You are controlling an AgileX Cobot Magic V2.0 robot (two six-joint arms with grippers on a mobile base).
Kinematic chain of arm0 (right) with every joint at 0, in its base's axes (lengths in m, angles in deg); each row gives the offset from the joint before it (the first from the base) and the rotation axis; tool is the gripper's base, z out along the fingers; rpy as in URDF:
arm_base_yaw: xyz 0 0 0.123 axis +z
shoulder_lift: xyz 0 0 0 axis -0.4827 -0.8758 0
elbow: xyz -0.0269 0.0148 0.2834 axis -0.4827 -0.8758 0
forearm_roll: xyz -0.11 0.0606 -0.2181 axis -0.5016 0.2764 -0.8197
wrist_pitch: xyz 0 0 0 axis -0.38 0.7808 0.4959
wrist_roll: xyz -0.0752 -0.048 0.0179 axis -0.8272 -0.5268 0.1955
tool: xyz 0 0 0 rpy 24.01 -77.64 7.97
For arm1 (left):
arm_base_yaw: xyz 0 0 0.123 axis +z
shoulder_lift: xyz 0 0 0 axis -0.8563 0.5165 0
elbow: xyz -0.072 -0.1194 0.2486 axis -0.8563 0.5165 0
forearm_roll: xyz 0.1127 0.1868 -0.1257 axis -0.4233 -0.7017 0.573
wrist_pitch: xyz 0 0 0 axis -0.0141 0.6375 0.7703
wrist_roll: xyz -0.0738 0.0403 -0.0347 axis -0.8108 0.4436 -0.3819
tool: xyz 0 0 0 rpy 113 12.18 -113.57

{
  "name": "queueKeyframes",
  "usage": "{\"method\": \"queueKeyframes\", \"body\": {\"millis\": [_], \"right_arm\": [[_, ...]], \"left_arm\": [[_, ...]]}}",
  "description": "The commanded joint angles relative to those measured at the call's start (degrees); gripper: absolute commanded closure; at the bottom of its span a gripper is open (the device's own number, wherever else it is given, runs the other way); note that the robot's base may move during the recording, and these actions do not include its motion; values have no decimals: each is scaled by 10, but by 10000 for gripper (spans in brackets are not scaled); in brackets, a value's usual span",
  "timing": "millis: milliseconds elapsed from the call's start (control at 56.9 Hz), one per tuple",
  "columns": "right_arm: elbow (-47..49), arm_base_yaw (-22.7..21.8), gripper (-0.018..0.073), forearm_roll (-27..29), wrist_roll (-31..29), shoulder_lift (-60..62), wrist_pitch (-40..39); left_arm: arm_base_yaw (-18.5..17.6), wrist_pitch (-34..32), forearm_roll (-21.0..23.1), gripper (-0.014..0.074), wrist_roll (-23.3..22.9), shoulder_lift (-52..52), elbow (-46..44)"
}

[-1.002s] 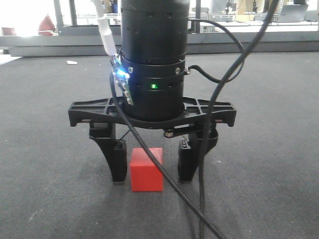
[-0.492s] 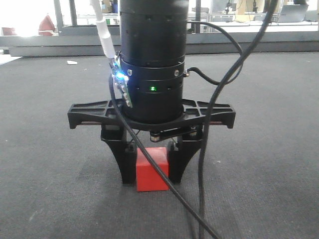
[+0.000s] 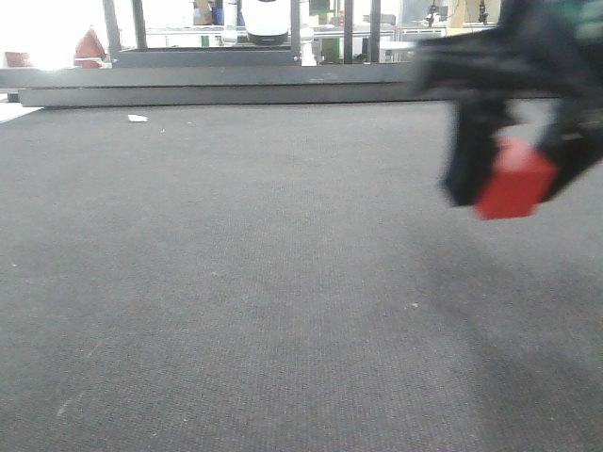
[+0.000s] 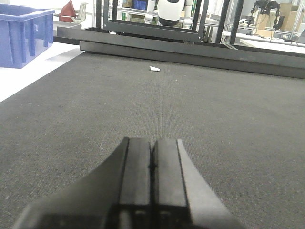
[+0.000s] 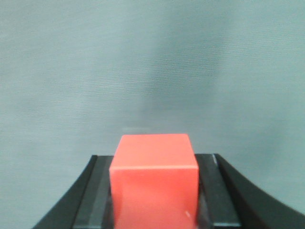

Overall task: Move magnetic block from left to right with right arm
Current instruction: 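Lift the red cube up with the right gripper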

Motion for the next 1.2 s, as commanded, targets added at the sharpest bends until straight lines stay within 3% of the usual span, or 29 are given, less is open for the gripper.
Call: {"method": "queueKeyframes", "body": {"millis": [0,193,352,545,721,879,1178], "right_arm": [[-34,-59,276,31,-55,65,-70],[-109,-150,276,44,-131,151,-144],[-167,-208,276,68,-181,221,-252],[-243,-255,276,68,-185,306,-382],[-289,-262,276,40,-185,399,-448],[-305,-262,276,-26,-185,486,-437],[-309,-262,276,-27,-185,584,-423]], "left_arm": [[-3,-45,2,722,0,-7,4],[-3,-45,2,722,0,-7,4],[-3,-45,2,722,0,-7,4],[-3,-45,2,722,0,-7,4],[-3,-45,2,722,0,-7,4],[-3,-45,2,722,0,-7,4],[-3,-45,2,722,0,-7,4]]}}
